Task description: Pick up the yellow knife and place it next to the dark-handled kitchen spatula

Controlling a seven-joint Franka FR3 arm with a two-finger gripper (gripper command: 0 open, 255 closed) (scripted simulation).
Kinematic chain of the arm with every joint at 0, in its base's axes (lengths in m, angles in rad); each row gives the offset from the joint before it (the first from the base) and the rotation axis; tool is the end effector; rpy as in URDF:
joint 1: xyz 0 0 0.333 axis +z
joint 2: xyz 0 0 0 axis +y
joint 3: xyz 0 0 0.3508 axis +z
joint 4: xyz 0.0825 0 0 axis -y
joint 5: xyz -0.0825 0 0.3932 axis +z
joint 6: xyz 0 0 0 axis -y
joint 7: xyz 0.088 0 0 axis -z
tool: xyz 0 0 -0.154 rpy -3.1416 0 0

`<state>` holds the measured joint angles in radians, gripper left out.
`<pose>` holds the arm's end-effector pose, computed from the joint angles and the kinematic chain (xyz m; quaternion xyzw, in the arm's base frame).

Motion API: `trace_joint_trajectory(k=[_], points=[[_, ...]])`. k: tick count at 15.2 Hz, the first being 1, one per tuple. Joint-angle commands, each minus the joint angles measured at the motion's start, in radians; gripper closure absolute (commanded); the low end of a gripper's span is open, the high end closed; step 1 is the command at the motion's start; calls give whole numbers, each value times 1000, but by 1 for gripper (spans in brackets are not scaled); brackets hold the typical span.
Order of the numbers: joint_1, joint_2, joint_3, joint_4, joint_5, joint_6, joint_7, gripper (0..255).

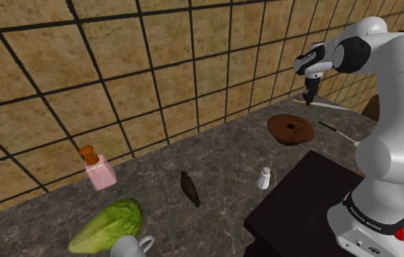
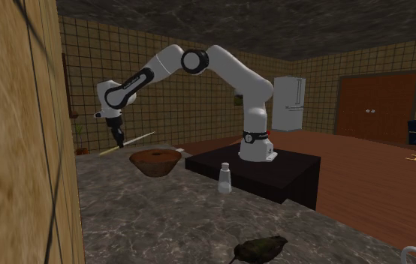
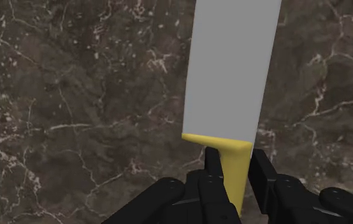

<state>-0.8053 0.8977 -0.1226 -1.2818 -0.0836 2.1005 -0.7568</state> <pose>0.4731 -0.6103 0.1741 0.9949 -0.0417 -0.0870 0.0284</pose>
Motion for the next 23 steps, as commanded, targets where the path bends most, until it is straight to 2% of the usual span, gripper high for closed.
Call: trace_joint_trajectory(k=[1, 4, 5, 18, 23], points=[[-34, 57, -2, 103, 6, -41, -36, 255], [-86, 177, -2, 322, 16, -132, -87, 255], [-90, 188, -2, 341, 16, -140, -91, 255], [-97, 331, 1, 415, 19, -71, -77, 255], [-97, 331, 1, 415, 19, -71, -77, 255]])
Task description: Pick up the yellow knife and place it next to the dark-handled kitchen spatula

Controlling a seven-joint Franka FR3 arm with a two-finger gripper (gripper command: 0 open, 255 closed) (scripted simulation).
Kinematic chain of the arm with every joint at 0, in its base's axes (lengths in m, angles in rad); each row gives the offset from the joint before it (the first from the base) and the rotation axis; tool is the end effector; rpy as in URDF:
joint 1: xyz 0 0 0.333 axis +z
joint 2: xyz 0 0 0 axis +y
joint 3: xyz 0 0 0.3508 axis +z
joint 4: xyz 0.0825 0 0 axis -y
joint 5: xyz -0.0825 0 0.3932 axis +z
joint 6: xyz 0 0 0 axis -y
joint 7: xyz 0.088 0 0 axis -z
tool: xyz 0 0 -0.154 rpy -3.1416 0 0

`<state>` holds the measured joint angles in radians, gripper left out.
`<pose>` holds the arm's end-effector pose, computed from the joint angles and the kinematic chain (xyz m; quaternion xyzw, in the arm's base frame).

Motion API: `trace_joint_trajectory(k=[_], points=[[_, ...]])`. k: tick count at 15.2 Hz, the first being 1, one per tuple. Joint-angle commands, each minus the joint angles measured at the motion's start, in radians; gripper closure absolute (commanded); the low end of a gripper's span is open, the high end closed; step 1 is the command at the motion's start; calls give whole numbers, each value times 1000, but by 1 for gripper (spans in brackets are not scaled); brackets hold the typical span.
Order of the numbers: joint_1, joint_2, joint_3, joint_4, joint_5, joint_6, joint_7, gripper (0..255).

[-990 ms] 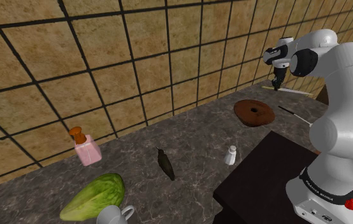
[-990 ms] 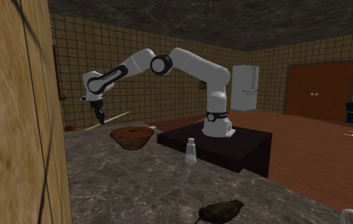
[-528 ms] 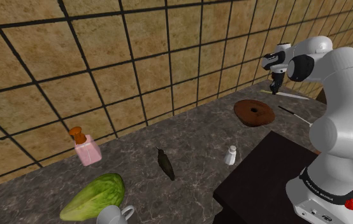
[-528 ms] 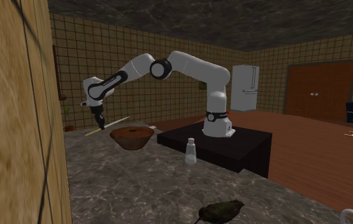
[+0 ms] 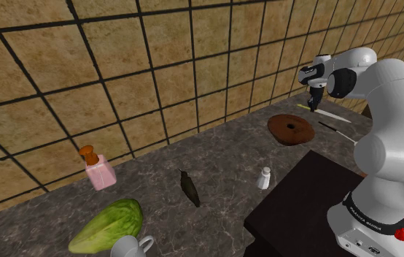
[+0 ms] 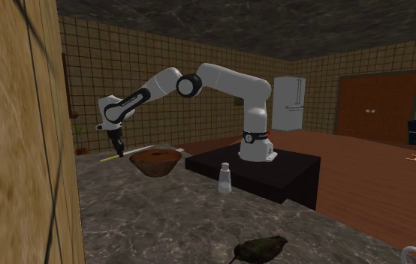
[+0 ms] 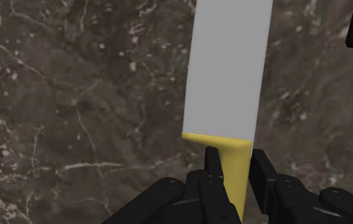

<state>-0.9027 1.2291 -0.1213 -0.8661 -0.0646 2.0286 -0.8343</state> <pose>0.4526 -0.6823 0.0922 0.9949 -0.0410 -0.0871 0.0283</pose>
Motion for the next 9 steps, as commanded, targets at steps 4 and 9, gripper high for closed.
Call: trace_joint_trajectory(k=[4, 9], points=[[0, 0, 0, -1, 0, 1, 0, 0], [0, 0, 0, -1, 0, 1, 0, 0]])
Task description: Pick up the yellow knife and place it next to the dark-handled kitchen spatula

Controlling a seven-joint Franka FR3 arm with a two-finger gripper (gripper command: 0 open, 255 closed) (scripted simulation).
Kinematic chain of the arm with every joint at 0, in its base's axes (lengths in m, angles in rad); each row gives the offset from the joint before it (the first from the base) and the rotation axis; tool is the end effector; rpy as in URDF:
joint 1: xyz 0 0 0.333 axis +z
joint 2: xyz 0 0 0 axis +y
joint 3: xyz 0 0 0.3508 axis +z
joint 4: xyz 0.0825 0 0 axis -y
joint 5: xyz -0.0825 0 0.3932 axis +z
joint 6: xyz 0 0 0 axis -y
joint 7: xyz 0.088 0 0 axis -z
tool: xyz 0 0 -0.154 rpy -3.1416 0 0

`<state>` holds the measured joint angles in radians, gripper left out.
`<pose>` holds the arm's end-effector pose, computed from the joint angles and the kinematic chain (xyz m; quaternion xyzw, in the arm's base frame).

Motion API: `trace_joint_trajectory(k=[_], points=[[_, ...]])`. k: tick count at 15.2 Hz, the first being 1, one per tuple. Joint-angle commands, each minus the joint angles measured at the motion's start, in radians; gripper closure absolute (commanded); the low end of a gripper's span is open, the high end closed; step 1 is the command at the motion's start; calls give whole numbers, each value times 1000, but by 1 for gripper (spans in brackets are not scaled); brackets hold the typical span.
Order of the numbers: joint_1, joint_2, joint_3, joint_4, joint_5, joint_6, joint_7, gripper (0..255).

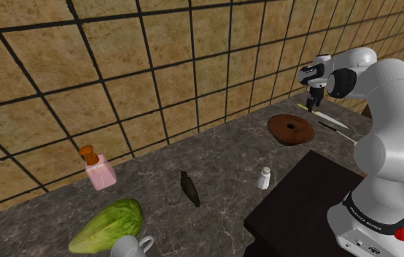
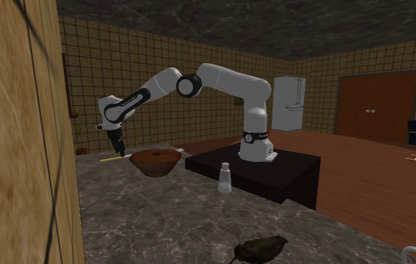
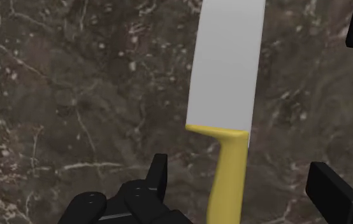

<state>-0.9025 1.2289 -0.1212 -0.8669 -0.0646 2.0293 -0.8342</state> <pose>0.4527 -0.6822 0.0921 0.9950 -0.0410 -0.0870 0.0283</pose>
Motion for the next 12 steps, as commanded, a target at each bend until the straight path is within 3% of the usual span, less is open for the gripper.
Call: trace_joint_trajectory(k=[1, 4, 12], points=[[4, -24, 0, -11, 0, -14, 0, 0], [13, -82, -1, -21, -1, -61, 1, 0], [13, -82, -1, -22, -1, -61, 1, 0]])
